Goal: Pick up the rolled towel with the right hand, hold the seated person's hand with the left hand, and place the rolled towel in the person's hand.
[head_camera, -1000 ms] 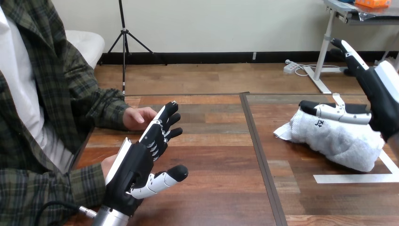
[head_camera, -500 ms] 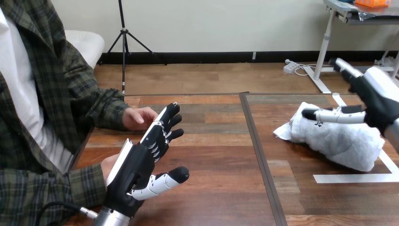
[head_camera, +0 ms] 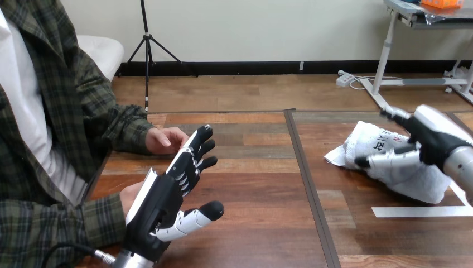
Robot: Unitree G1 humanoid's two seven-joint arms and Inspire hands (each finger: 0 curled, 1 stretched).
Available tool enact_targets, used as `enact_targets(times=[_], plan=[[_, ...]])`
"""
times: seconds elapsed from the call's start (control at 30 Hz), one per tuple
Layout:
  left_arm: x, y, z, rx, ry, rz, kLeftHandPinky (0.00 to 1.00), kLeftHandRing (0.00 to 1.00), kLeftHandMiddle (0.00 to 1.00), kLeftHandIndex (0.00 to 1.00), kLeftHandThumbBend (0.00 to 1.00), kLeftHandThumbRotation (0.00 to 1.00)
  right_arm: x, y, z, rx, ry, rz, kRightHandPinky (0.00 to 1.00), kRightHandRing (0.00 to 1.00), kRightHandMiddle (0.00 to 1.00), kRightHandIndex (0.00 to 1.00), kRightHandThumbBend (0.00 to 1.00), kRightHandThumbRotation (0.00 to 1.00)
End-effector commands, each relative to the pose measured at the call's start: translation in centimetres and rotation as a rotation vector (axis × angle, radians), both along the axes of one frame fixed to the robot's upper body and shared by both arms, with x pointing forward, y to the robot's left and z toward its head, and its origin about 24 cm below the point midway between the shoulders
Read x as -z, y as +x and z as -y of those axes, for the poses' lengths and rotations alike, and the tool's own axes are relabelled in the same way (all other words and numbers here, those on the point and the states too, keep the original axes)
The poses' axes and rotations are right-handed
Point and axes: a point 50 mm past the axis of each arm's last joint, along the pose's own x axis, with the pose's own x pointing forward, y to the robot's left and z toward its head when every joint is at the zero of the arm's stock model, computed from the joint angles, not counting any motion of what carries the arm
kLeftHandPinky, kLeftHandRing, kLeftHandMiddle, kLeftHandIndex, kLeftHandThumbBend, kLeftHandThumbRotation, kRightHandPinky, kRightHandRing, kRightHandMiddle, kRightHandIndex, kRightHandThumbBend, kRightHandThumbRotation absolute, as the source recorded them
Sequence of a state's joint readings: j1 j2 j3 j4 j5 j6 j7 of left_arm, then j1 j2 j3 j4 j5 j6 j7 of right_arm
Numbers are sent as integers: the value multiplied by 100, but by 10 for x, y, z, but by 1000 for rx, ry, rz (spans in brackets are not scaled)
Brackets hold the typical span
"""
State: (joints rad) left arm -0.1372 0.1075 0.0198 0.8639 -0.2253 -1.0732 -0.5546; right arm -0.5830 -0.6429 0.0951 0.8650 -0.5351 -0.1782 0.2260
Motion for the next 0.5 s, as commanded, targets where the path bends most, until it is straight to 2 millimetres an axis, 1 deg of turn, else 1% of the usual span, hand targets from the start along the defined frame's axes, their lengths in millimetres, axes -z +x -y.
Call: enact_targets(times=[0.0, 0.23, 0.47], plan=[[-20, 10, 0, -8, -12, 117, 89, 95, 98, 96, 100, 60, -48, 31, 2, 14, -84, 55, 85, 99, 95, 95, 100, 51], [-20, 8, -1, -24, -11, 124, 88, 95, 97, 95, 100, 60, -46, 34, 6, 58, -99, 3, 82, 95, 94, 95, 100, 49], [-20, 6, -2, -42, -18, 128, 87, 94, 96, 94, 100, 62, -45, 35, 9, 81, -107, -33, 79, 91, 93, 95, 100, 47]])
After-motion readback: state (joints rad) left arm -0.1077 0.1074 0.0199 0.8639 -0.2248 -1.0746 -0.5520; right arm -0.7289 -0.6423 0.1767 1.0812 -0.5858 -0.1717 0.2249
